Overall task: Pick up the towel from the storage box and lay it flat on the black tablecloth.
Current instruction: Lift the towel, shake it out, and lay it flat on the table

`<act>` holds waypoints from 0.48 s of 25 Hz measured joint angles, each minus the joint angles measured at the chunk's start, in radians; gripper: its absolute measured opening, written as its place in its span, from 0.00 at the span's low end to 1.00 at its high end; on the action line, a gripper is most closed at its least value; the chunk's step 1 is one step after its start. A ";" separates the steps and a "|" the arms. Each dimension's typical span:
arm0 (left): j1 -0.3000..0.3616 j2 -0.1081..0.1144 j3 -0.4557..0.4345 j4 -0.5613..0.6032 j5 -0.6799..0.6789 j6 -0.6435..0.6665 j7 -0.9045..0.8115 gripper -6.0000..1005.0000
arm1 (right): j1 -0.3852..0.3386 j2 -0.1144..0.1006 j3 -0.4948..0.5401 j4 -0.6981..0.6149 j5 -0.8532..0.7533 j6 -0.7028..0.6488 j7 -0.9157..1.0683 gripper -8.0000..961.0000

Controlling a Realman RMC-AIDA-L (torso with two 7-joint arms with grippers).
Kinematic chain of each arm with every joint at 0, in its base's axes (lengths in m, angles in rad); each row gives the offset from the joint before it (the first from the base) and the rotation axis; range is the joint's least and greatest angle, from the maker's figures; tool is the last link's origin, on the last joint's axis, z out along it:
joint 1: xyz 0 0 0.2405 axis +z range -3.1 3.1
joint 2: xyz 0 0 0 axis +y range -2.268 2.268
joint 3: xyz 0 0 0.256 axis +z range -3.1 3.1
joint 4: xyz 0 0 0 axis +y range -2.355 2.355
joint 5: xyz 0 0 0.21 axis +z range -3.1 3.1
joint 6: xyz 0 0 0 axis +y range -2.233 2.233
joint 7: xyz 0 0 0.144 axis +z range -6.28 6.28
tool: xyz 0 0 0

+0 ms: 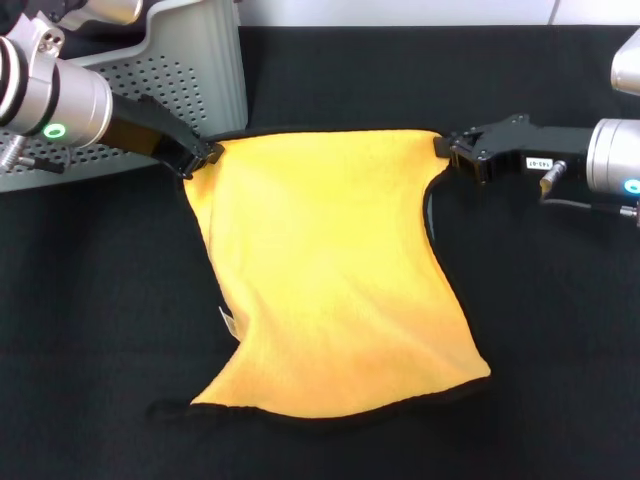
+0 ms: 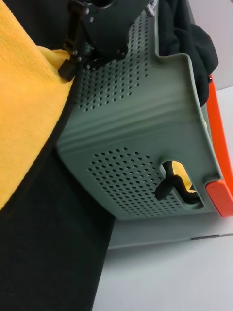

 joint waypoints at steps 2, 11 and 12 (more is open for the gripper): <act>0.000 0.000 0.011 0.002 0.001 -0.011 -0.006 0.03 | 0.003 -0.002 0.001 0.002 0.000 0.005 -0.002 0.02; 0.002 0.000 0.026 0.000 0.003 -0.031 -0.009 0.03 | 0.007 -0.014 0.005 0.002 0.003 0.011 -0.012 0.02; 0.003 0.000 0.026 0.001 0.003 -0.031 -0.009 0.03 | 0.007 -0.015 0.005 0.002 0.002 0.012 -0.014 0.02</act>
